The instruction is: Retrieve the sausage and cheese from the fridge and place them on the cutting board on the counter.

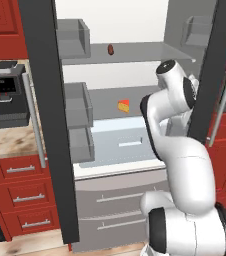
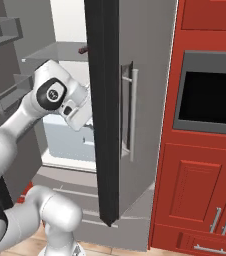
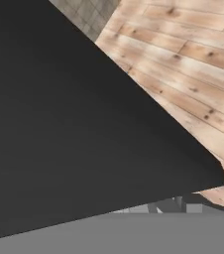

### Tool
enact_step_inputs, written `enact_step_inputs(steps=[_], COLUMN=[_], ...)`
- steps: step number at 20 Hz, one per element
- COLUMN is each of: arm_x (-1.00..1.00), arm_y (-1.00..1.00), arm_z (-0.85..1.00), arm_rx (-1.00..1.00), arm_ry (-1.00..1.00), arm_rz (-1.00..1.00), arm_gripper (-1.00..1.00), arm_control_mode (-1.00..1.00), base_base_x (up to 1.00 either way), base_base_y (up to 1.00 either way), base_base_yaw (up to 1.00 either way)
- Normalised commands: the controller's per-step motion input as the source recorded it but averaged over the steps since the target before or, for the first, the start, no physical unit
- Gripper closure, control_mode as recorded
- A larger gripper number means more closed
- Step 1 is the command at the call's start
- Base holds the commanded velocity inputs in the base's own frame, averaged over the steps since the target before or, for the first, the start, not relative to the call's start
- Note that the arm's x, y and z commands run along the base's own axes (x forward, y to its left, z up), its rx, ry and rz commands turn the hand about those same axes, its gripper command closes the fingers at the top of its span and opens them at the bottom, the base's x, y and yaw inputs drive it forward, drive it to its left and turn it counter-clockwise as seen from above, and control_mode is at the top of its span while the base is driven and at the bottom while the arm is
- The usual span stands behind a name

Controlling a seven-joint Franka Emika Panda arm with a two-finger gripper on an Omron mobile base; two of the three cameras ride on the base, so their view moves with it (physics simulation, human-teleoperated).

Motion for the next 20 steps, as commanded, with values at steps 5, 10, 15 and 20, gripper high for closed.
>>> enact_step_inputs(steps=[5,10,15,20], arm_x=[-0.31,-0.27,-0.15,-0.07], arm_y=[-0.57,-0.62,-0.68,-0.59], arm_z=[-0.07,-0.05,-0.03,-0.01], arm_rx=[0.0,0.0,0.0,0.0], arm_ry=[-0.14,-0.11,-0.08,-0.06], arm_rz=[-0.24,-0.23,-0.21,-0.2], arm_gripper=[-1.0,-1.0,-1.0,-1.0], arm_control_mode=[-1.0,-1.0,-1.0,-1.0], base_base_x=[0.0,0.0,0.0,0.0], base_base_y=[0.0,0.0,0.0,0.0], base_base_yaw=[0.0,0.0,0.0,0.0])
